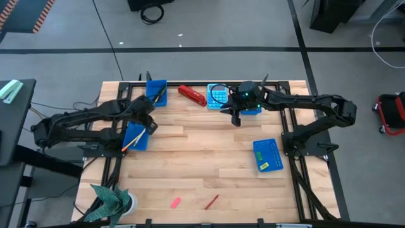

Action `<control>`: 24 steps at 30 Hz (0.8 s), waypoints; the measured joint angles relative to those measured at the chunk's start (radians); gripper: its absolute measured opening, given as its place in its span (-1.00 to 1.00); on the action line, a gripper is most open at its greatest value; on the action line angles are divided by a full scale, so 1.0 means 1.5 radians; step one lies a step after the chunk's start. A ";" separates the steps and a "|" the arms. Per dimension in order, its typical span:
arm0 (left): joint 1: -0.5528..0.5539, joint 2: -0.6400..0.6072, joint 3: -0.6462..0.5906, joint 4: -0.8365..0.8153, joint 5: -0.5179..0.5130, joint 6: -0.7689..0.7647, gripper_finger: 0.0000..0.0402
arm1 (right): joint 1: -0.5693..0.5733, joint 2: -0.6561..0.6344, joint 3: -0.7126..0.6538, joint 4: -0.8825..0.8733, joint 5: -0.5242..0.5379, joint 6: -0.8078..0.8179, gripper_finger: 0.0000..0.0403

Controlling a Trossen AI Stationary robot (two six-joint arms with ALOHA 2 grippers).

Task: Sort crayons/erasers/pens/pencils in bins
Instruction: Put the white colored pencil into the middle left bin, then put the red crayon into the top right bin

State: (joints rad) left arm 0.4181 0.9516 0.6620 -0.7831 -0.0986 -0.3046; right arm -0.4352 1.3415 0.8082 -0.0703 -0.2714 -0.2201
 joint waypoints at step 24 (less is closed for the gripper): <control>-0.073 0.002 0.123 0.002 -0.024 0.024 -0.23 | 0.093 0.000 0.000 -0.091 0.000 0.045 -0.52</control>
State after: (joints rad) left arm 0.3089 0.9554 0.8472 -0.7808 -0.1345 -0.2687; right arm -0.2957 1.3415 0.8082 -0.2062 -0.2710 -0.1524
